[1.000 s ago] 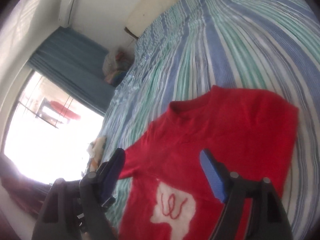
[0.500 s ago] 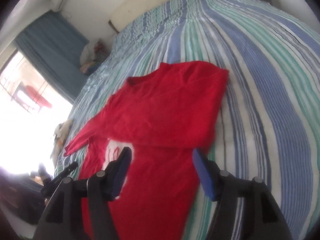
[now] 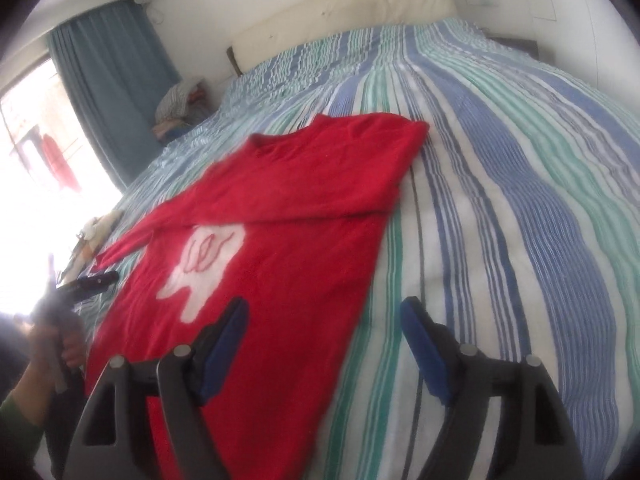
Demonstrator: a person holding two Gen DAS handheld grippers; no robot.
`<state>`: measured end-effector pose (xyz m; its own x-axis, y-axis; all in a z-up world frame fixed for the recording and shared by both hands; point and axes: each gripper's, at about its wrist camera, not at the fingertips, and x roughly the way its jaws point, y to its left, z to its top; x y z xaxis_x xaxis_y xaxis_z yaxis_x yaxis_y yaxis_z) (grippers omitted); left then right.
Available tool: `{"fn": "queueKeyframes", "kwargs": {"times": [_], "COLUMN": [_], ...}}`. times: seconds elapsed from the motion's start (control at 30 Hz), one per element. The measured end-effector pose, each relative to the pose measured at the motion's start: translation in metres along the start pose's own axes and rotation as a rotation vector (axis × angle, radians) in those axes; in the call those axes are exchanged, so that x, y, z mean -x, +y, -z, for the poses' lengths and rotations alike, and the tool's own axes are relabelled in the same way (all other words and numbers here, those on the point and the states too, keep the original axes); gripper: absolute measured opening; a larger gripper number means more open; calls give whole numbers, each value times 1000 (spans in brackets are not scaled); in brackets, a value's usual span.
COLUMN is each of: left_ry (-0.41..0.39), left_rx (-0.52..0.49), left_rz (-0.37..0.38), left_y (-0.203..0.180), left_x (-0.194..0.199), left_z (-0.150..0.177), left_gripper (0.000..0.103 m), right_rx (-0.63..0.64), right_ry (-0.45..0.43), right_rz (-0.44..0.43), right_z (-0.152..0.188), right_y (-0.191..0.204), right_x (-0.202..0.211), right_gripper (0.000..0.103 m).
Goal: Fold small clothes
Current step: 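Grasp the remaining sleeve with the left gripper and fold it over the body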
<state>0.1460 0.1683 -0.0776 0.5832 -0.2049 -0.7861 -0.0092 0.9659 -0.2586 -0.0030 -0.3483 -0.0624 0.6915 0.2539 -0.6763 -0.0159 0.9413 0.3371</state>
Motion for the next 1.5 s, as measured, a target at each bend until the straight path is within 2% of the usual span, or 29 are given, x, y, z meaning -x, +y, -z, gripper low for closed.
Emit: {"fn": "queueKeyframes", "kwargs": {"times": [0.07, 0.13, 0.2, 0.27, 0.37, 0.43, 0.47, 0.5, 0.53, 0.57, 0.63, 0.7, 0.8, 0.9, 1.0, 1.17, 1.27, 1.33, 1.37, 1.43, 1.47, 1.5], "left_ry": [-6, 9, 17, 46, 57, 25, 10, 5, 5, 8, -7, -48, -111, -159, -182, -145, -109, -41, 7, 89, 109, 99], "left_rx": [89, 182, 311, 440, 527, 526, 515, 504, 497, 496, 498, 439, 271, 103, -65, -274, -342, -374, -396, -426, -434, -433], "left_rz": [-18, -87, -164, -173, -158, -169, -165, -154, -147, -147, -166, -182, -158, -57, 59, 213, 262, 315, 331, 311, 284, 263], "left_y": [38, 83, 133, 176, 206, 208, 206, 205, 206, 205, 200, 179, 119, 35, -60, -193, -241, -263, -271, -282, -281, -276], "left_x": [2, -2, -7, -15, -25, -27, -30, -33, -37, -40, -34, -16, 18, 47, 60, 47, 25, 3, -9, -30, -36, -37], "left_z": [-23, -40, -47, -48, -53, -61, -65, -70, -73, -74, -79, -89, -115, -143, -163, -153, -134, -121, -115, -100, -95, -93], "left_gripper": [99, 99, 98, 98, 96, 88, 74, 54, 41, 11, 6, 5, 5, 5, 5, 5, 5, 6, 10, 33, 58, 72], "right_rx": [-29, -50, -64, -65, -80, -84, -82, -78, -73, -68, -59, -59, -68, -73, -74, -81, -75, -69, -69, -71, -74, -77], "right_ry": [23, 35, 36, 27, 16, 14, 16, 15, 13, 12, 10, 9, 9, 18, 20, 16, 16, 17, 16, 17, 17, 16], "right_rz": [-12, -9, -11, -2, 2, 6, 11, 17, 23, 28, 37, 37, 31, 36, 42, 31, 34, 37, 38, 35, 33, 30], "right_z": [3, 6, 7, 8, 10, 11, 12, 12, 12, 13, 13, 14, 15, 15, 13, 15, 15, 16, 16, 16, 16, 16], "right_y": [-4, -9, -12, -13, -15, -15, -15, -14, -14, -13, -11, -11, -13, -14, -13, -15, -14, -13, -14, -14, -14, -14], "right_x": [-5, -9, -9, -5, -4, -6, -6, -7, -8, -8, -8, -7, -7, -10, -12, -10, -10, -10, -10, -9, -9, -9], "right_gripper": [77, 77, 77, 77, 77, 77, 77, 77, 77, 77, 77, 77, 77, 77, 78, 78, 78, 78, 78, 78, 78, 78]}}
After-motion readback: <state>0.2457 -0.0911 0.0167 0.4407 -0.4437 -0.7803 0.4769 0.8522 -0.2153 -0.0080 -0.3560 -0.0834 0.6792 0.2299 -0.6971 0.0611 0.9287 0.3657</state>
